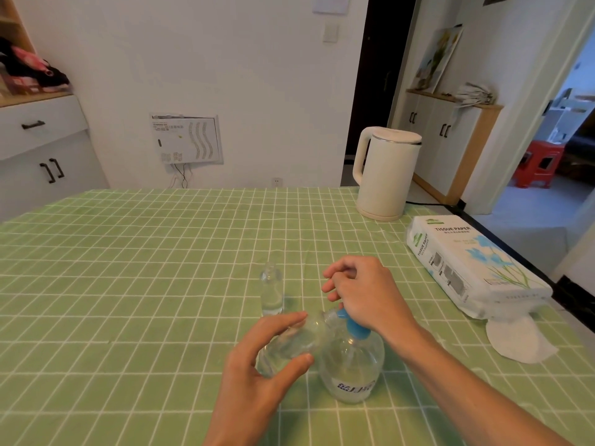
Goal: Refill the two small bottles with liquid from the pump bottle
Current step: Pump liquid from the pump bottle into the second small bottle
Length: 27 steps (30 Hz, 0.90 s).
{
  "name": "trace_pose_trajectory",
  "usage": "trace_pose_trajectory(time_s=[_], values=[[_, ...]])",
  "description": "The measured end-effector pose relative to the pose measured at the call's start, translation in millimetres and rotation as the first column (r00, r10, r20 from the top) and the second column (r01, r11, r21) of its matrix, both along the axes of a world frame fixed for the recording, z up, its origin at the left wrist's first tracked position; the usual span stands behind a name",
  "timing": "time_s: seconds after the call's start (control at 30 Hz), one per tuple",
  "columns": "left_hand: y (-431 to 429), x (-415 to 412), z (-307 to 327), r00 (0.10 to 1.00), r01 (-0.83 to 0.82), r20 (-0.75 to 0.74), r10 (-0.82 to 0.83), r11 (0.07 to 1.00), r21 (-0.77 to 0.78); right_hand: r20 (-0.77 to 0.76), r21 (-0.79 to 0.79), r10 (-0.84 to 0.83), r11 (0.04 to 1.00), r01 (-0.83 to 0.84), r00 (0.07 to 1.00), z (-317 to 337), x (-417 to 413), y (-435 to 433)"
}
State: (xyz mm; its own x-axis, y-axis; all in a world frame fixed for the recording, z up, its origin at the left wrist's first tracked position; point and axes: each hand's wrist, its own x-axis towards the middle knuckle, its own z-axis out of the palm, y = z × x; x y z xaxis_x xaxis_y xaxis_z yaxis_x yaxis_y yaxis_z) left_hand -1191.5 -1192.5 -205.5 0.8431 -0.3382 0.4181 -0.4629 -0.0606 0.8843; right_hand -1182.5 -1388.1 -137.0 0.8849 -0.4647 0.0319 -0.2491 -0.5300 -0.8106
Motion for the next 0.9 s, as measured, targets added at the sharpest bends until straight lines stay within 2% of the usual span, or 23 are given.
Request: trace_pose_trajectory(time_s=[0.4,0.67,0.9], values=[[2.7,-0.7,4.9,1.000,0.001,-0.007,-0.002,1.000,-0.030,0.036,-0.072,0.055,0.996,-0.052,0.998,12.9,1.4,1.0],[2.9,1.6,0.8,1.000,0.005,-0.007,-0.005,1.000,-0.006,0.013,0.008,0.026,1.000,-0.026,1.000,2.0,3.4,-1.1],[0.3,1.8,-1.1,1.000,0.003,-0.009,-0.003,1.000,-0.018,0.002,-0.012,0.023,1.000,-0.022,1.000,-1.6,1.6,-1.5]])
